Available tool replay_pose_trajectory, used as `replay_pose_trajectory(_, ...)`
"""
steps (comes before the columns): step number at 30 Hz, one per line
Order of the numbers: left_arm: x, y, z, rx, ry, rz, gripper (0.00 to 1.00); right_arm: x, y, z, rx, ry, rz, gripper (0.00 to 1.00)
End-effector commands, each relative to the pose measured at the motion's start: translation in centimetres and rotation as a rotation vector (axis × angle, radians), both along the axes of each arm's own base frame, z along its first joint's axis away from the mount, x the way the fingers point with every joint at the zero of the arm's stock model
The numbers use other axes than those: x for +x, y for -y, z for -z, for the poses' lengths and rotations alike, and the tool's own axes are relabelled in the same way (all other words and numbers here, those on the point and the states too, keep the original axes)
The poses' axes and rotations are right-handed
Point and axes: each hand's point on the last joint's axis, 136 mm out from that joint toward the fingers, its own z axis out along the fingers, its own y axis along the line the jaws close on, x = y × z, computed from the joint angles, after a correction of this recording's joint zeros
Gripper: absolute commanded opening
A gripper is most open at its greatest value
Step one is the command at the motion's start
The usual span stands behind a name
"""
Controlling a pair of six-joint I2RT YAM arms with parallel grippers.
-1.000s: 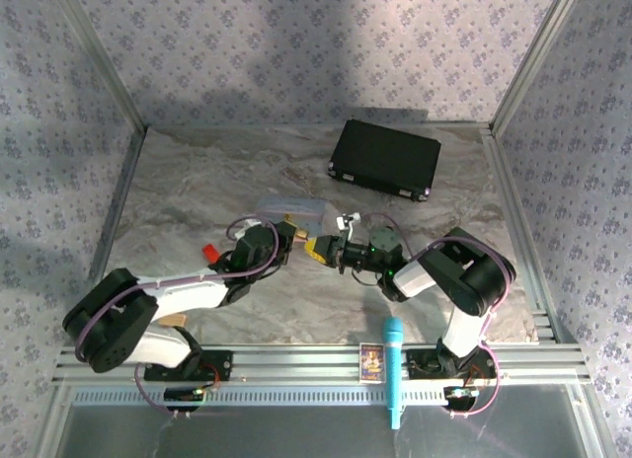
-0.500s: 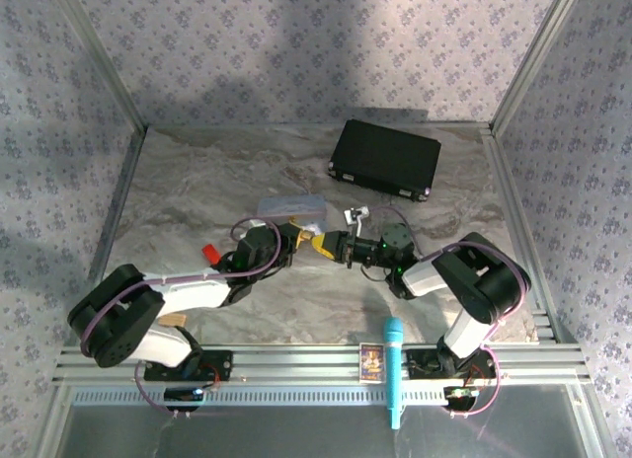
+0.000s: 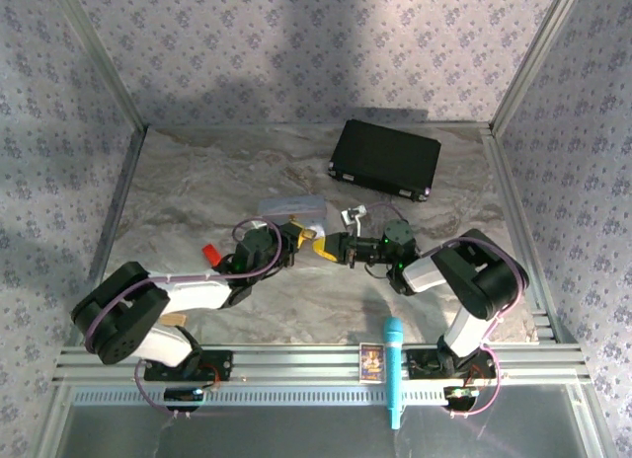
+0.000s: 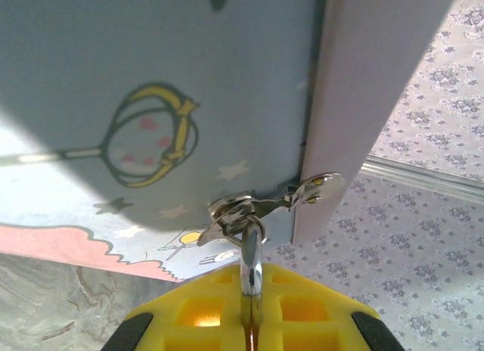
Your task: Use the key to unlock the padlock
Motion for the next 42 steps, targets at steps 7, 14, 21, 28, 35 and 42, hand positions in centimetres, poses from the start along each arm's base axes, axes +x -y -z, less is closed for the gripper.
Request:
replay_pose_trajectory(7,-0.5,1.0,-3.2,-0.111,0.088,0.042,0.0,1.9,1.7,3.4,-0.053,-0.014,0.025,0.0)
replay_pose_trajectory(14,-0.8,1.3,-3.2,-0.127,0.095,0.06,0.0,1.6,1.5,3.3,-0.05,-0.011,0.0,0.0)
replay_pose_trajectory(21,-0.4,1.2,-2.6,-0.131,0.087,0.049,0.0,0.7,2.0,3.3,-0.055,-0.003,0.008,0.0)
replay_pose_trajectory(28,-0.2,1.5,-2.4,-0.135,0.083,0.054,0.0,-0.5,2.1,2.0,-0.039,0.032,0.0,0.0)
replay_pose_trajectory(35,-0.3,1.8,-2.4,-0.152,0.079,0.064,0.0,-0.3,2.0,0.0,-0.008,0.075,0.001,0.0)
replay_pose_trajectory(42,-0.5,2.2,-3.2,-0.17,0.095,0.076,0.0,-0.3,1.5,0.2,-0.009,0.073,-0.012,0.0)
